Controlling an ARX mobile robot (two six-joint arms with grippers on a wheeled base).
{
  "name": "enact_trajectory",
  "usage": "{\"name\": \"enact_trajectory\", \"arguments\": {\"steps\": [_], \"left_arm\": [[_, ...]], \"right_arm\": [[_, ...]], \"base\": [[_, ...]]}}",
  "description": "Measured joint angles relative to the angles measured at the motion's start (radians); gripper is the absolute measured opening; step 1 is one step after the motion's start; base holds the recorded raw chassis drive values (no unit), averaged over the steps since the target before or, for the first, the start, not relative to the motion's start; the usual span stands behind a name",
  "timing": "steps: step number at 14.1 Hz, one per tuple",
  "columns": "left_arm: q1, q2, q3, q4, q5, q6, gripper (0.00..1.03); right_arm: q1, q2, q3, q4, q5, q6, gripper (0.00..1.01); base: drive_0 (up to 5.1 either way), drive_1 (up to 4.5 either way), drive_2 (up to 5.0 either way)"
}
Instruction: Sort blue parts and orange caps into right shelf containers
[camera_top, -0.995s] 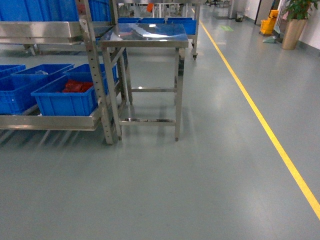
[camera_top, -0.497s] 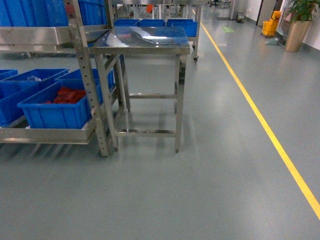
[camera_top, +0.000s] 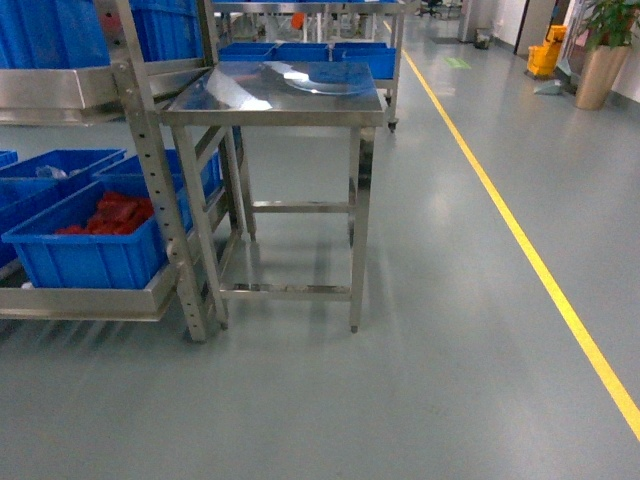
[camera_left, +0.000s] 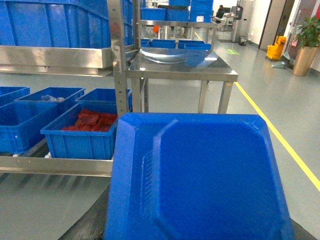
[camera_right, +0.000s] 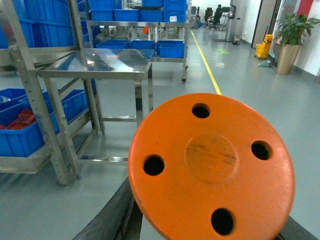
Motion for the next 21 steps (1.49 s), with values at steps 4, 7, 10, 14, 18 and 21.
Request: {"name": "enact_trajectory", "arguments": {"steps": [4, 7, 10, 14, 18, 21], "left_arm": [[0.0, 0.0, 0.0, 0.001, -0.001, 0.0, 0.43], [0.0, 0.0, 0.0, -0.001, 0.0, 0.0, 0.43], [0.0, 0.0, 0.0, -0.001, 0.0, 0.0, 0.43], [0.0, 0.0, 0.0, 0.001, 0.0, 0.0, 0.43], [0.0, 0.0, 0.0, 0.0, 0.003, 0.0, 0.43], [0.0, 0.0, 0.0, -0.001, 0.0, 0.0, 0.43]], "right_arm": [[0.0, 0.0, 0.0, 0.0, 0.0, 0.0, 0.42], [0.0, 0.0, 0.0, 0.0, 0.0, 0.0, 0.42], [0.0, 0.0, 0.0, -0.001, 0.0, 0.0, 0.42], [0.0, 0.0, 0.0, 0.003, 0.0, 0.0, 0.42], [0.0, 0.0, 0.0, -0.004, 0.001, 0.0, 0.42], [0.0, 0.0, 0.0, -0.001, 0.001, 0.0, 0.42]], "base": [[0.0, 4.21, -4.2], [0.0, 4.21, -4.2], [0.0, 4.21, -4.2], [0.0, 4.21, -4.2], [0.0, 4.21, -4.2], [0.0, 4.21, -4.2]]}}
